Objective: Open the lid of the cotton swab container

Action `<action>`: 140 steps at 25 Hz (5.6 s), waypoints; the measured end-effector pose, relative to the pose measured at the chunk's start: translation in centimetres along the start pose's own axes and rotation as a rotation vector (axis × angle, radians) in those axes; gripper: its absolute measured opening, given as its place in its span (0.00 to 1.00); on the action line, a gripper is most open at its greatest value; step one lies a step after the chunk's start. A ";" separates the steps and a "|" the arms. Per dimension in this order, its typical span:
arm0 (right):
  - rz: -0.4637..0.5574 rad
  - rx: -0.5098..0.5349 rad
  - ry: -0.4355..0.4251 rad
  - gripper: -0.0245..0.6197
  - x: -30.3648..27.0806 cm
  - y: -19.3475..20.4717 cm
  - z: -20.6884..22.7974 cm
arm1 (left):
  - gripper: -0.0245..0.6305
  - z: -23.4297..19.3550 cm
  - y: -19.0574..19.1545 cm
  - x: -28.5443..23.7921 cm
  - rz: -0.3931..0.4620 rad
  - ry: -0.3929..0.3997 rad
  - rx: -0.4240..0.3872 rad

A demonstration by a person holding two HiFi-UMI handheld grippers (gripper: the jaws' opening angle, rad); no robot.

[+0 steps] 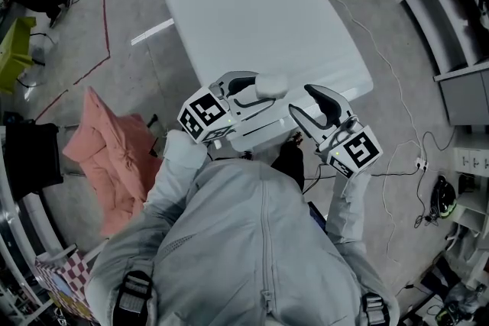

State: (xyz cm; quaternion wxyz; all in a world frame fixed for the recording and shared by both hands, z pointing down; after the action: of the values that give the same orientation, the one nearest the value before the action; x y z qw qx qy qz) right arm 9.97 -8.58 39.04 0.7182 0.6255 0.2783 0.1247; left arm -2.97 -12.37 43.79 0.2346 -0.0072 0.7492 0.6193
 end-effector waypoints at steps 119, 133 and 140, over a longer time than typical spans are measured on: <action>0.175 -0.427 -0.051 0.39 -0.6 -0.9 3.3 | 0.37 4.3 0.3 -2.1 -0.081 0.257 -0.283; 0.002 -0.548 0.043 0.30 -2.7 1.2 4.3 | 0.36 4.4 0.4 -2.0 -0.068 0.266 -0.305; -0.060 -0.693 0.010 0.30 -3.2 2.2 4.4 | 0.36 4.7 0.4 -1.8 -0.074 0.270 -0.328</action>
State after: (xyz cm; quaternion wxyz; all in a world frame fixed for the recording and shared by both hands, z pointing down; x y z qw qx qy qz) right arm 10.24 -13.51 42.21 0.8898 0.3354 0.2413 0.1935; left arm 0.10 -8.44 44.26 0.1505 -0.1555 0.6624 0.7172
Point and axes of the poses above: the fingertips, and each gripper's own axes: x backward along the fingers, z to its right, y out of its underside, the point moved 5 cm from there along x, backward along the fingers, and after that the axes turned 3 degrees about -z, right-handed, at the moved point
